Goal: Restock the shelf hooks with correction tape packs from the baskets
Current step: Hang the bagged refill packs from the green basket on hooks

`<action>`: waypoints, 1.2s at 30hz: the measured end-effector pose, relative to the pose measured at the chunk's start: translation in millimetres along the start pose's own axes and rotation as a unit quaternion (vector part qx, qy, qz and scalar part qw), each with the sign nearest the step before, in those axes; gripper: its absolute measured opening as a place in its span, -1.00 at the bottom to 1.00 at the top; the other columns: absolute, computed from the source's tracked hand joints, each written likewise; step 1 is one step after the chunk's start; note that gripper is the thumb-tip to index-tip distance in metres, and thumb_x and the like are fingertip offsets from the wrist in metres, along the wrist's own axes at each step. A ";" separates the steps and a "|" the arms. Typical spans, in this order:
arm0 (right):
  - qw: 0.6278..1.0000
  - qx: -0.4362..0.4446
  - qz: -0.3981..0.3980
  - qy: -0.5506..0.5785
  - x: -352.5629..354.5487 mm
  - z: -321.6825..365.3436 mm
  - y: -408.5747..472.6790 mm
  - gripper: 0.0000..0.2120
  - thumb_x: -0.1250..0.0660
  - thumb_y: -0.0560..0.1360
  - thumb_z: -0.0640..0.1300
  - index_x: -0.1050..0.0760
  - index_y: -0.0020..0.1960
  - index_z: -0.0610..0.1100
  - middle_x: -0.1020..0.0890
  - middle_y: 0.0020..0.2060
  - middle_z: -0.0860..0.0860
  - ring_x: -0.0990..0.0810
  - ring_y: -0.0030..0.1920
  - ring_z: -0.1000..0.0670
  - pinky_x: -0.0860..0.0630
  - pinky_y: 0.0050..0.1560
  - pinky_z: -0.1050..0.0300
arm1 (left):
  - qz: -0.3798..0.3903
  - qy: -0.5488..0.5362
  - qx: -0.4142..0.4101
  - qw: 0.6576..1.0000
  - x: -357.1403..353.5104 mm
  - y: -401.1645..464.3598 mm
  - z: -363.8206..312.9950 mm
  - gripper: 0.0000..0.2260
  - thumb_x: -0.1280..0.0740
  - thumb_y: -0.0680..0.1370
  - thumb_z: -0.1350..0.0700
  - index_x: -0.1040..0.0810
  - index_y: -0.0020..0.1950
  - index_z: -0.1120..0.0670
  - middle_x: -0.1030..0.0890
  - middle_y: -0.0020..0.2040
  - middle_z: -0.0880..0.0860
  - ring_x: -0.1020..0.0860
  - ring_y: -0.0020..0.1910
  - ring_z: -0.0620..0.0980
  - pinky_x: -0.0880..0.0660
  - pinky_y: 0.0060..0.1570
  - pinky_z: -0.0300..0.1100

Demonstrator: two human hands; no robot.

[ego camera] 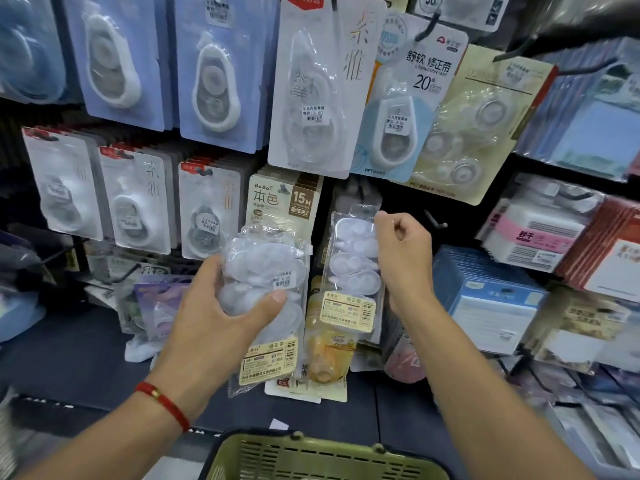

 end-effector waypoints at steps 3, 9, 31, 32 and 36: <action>0.999 -0.007 0.045 0.014 -3.5 -20.6 -2.4 -0.77 -0.31 0.69 0.10 -0.52 -0.06 -0.01 -0.56 -0.38 0.19 -0.47 -0.36 0.25 -0.44 -0.26 0.30 | 0.003 -0.005 -0.001 1.000 -1.7 0.1 1.1 -0.43 -0.62 0.22 -0.23 -0.57 0.19 -0.28 -0.72 0.17 -0.16 -0.70 0.19 -0.02 -0.63 0.20 0.15; 0.997 -0.033 0.064 -0.005 -7.9 -61.2 -3.7 -0.91 -0.45 0.62 -0.01 -0.55 0.07 0.10 -0.71 0.01 0.07 -0.68 0.01 0.19 -0.54 -0.04 0.36 | 0.003 -0.010 0.000 1.000 -4.5 0.9 4.0 -0.41 -0.62 0.28 -0.09 -0.56 0.28 -0.18 -0.72 0.18 -0.11 -0.70 0.18 -0.01 -0.63 0.21 0.15; 0.950 -0.017 0.310 -0.027 -24.9 -6.3 -101.0 -0.58 -0.51 0.40 0.36 -0.62 0.10 0.12 -0.72 -0.04 0.13 -0.67 -0.08 -0.01 -0.67 -0.03 0.04 | 0.047 -0.120 0.047 0.990 -23.4 0.5 16.3 -0.35 -0.70 0.23 0.06 -0.57 0.27 0.03 -0.75 0.15 0.09 -0.73 0.13 0.14 -0.71 0.00 -0.02; 0.953 -0.013 0.302 -0.027 -24.7 -3.8 -103.3 -0.59 -0.54 0.41 0.33 -0.62 0.10 0.10 -0.72 -0.03 0.13 -0.67 -0.06 -0.04 -0.67 0.02 -0.02 | 0.048 -0.125 0.046 0.990 -24.7 -0.2 15.7 -0.36 -0.67 0.23 0.06 -0.57 0.27 0.04 -0.75 0.15 0.09 -0.74 0.13 0.13 -0.71 -0.01 -0.02; 0.956 -0.041 0.291 0.019 -22.9 -5.5 -105.9 -0.78 -0.53 0.53 0.06 -0.63 0.12 0.02 -0.76 -0.01 0.05 -0.74 -0.02 0.00 -0.69 0.04 -0.05 | 0.048 -0.128 0.045 0.990 -22.8 0.2 12.6 -0.40 -0.62 0.28 0.00 -0.57 0.28 0.04 -0.76 0.14 0.07 -0.74 0.12 0.10 -0.71 0.01 -0.04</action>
Point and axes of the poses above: each hand's wrist, its own y-axis towards the middle knuckle, its own x-axis out of the back of the hand, z = x × y, the point moved 6 cm from there along y, towards the middle knuckle
